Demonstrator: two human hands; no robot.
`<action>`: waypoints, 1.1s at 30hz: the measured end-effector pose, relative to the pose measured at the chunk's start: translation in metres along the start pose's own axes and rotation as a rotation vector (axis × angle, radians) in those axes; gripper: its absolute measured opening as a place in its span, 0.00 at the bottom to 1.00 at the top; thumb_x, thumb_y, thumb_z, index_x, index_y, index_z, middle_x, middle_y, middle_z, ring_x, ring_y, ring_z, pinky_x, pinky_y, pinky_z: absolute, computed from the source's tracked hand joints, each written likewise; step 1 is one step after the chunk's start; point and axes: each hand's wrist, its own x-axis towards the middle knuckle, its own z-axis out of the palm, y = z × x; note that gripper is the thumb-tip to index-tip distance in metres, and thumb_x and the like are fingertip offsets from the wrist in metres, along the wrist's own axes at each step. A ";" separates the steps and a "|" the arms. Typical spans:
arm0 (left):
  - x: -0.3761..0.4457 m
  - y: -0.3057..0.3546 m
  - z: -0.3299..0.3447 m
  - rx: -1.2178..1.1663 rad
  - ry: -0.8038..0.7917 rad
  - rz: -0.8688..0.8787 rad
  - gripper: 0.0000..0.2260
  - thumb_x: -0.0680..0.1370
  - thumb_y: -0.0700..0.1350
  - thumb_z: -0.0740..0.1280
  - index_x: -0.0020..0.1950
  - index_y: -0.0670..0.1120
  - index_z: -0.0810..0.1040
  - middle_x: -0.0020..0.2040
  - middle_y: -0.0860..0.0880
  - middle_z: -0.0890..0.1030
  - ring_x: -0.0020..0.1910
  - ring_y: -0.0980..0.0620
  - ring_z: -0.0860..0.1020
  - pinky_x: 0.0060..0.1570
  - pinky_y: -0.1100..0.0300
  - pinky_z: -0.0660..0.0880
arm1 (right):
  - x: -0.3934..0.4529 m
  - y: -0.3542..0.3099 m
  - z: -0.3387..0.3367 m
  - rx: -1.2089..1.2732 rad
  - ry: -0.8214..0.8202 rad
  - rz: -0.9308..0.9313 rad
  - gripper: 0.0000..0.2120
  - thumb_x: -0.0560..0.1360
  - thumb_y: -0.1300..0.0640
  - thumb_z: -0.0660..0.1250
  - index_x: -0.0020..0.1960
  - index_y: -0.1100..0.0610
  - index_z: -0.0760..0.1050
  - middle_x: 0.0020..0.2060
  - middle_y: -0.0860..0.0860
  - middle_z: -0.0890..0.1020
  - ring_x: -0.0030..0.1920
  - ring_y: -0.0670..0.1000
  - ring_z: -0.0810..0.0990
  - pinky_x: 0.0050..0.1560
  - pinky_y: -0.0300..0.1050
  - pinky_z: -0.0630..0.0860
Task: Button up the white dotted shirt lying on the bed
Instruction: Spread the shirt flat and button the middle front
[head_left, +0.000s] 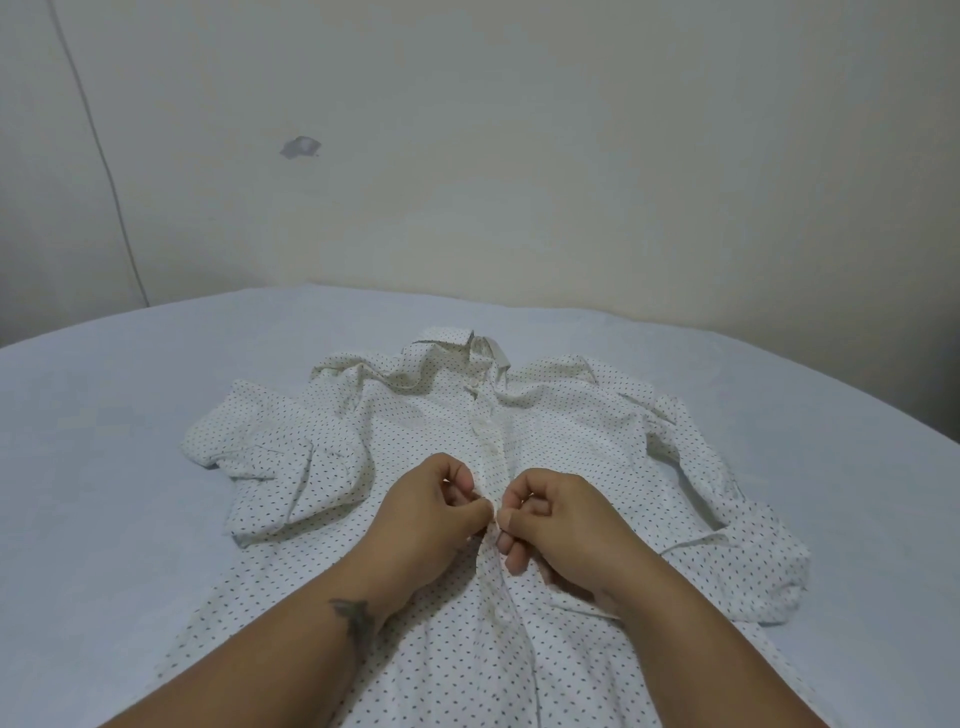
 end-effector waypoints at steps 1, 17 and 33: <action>0.000 0.000 0.000 0.023 -0.001 0.011 0.07 0.72 0.40 0.72 0.44 0.45 0.75 0.33 0.49 0.79 0.23 0.60 0.71 0.23 0.71 0.66 | 0.000 -0.001 0.000 0.058 -0.005 0.039 0.03 0.77 0.61 0.67 0.44 0.59 0.77 0.33 0.55 0.85 0.24 0.48 0.75 0.22 0.37 0.64; 0.032 0.009 -0.023 0.327 0.157 0.167 0.04 0.79 0.45 0.65 0.46 0.51 0.70 0.45 0.53 0.76 0.39 0.58 0.76 0.32 0.68 0.68 | 0.019 -0.010 -0.003 0.079 0.245 0.050 0.05 0.78 0.61 0.62 0.50 0.54 0.75 0.32 0.53 0.78 0.28 0.49 0.73 0.29 0.45 0.69; 0.166 -0.018 -0.077 0.938 0.332 0.085 0.20 0.78 0.47 0.63 0.69 0.46 0.69 0.69 0.45 0.69 0.68 0.42 0.64 0.63 0.47 0.65 | 0.150 -0.038 -0.052 -0.868 0.437 -0.384 0.12 0.80 0.60 0.60 0.63 0.58 0.73 0.57 0.52 0.78 0.59 0.53 0.73 0.56 0.46 0.70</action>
